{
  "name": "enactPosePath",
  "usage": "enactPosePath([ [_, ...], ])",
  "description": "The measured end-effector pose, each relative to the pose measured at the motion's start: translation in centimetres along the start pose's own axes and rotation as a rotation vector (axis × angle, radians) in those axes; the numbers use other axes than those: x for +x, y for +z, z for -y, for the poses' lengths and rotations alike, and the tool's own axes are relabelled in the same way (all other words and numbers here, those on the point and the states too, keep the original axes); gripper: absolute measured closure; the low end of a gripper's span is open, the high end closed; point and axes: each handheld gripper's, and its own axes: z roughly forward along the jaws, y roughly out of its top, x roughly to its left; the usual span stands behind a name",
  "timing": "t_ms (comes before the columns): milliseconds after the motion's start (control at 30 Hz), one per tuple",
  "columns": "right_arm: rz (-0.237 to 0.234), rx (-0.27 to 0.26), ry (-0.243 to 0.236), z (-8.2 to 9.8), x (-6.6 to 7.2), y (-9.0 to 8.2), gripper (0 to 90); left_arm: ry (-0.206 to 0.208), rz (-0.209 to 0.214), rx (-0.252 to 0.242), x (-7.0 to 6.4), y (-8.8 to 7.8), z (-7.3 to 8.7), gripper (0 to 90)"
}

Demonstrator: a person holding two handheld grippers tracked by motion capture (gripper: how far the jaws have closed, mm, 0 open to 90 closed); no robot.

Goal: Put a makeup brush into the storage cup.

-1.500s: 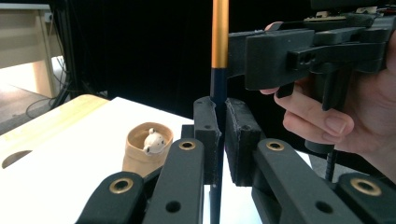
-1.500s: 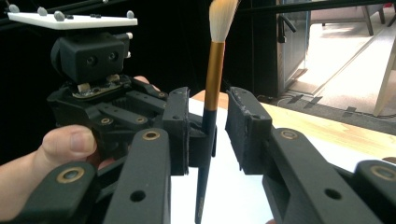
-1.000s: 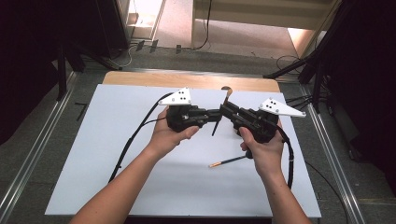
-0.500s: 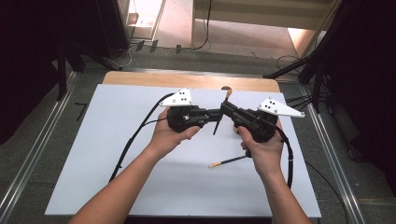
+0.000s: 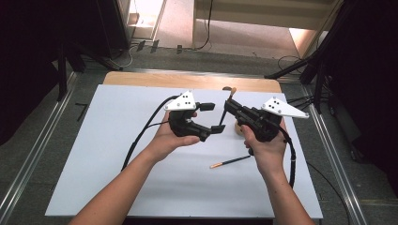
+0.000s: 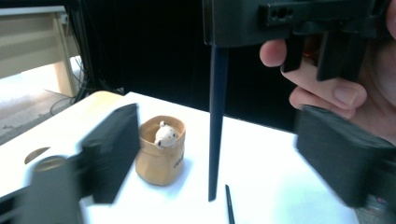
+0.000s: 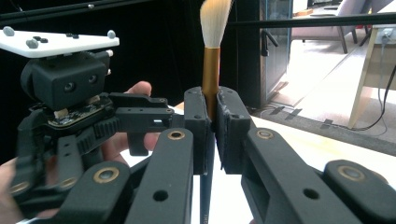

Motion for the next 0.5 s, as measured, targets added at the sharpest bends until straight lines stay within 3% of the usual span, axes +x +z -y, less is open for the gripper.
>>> enactPosePath([
  [133, 0.009, -0.010, -0.005, -0.1, -0.1, -0.1, 84.9, 0.033, 0.061, -0.009, -0.1, -0.3, 0.1, 0.0],
  [333, 0.033, -0.018, -0.007, -0.3, -0.8, -0.4, 84.9, 0.031, 0.011, -0.041, 0.0, -1.1, 0.1, 0.0],
  [500, 0.051, -0.027, -0.009, -0.4, -1.5, -0.7, 84.9, 0.027, -0.011, -0.029, 0.3, -1.6, 0.7, 0.0],
])
